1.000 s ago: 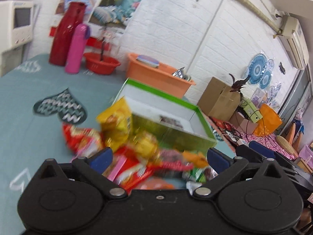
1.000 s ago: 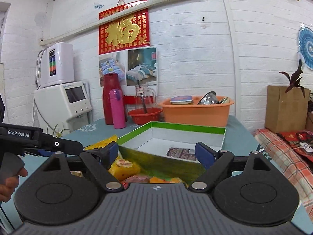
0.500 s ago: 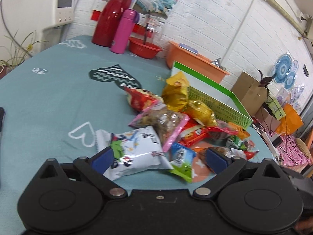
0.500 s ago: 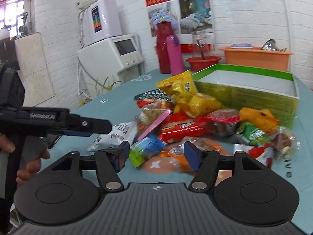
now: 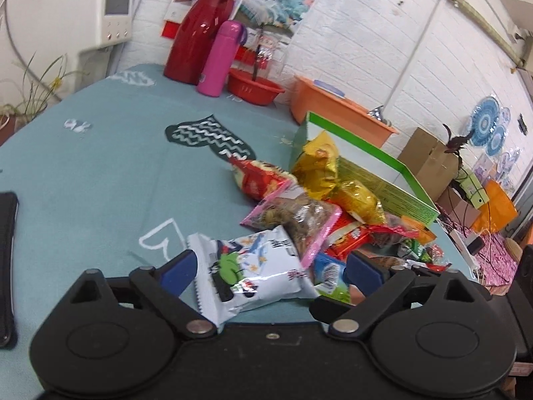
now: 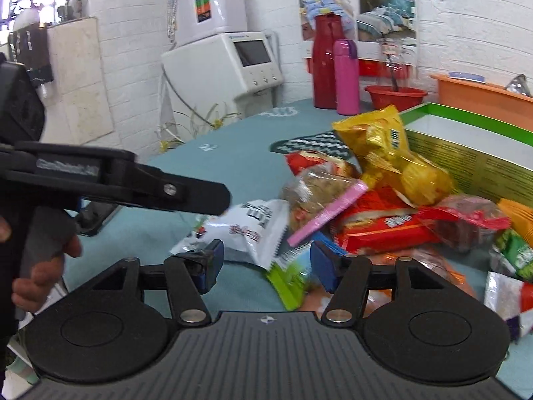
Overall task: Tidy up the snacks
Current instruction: 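Move both tools back over the snack pile toward the white bags, then grasp a white snack bag with the left tool while the right tool grasps another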
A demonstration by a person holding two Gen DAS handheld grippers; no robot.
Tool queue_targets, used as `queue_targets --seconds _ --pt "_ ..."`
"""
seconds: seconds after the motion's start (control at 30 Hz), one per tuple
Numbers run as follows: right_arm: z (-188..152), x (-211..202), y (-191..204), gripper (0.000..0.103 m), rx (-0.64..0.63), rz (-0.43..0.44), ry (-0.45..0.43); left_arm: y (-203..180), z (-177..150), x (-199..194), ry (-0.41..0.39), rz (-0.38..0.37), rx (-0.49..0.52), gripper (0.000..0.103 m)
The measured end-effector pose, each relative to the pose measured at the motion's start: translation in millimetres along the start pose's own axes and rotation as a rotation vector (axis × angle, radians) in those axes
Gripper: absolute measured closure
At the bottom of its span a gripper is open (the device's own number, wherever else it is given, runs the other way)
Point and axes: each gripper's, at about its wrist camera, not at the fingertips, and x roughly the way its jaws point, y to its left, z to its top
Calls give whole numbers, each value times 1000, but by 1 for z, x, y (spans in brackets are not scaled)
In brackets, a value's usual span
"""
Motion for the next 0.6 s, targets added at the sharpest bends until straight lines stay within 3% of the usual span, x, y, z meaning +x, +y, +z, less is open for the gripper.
queue_targets --seconds 0.2,0.33,0.43,0.53,0.6 --pt "9 22 10 7 -52 34 20 28 0 10 51 -51 -112 0" --pt "11 39 11 7 -50 70 64 32 -1 20 59 -67 -115 3" --pt "12 44 8 24 -17 81 85 30 -2 23 53 -57 -120 18" --pt "11 37 10 36 -11 74 78 30 -5 19 53 -63 -137 22" --pt "10 31 8 39 11 78 74 25 -4 12 41 -66 -134 24"
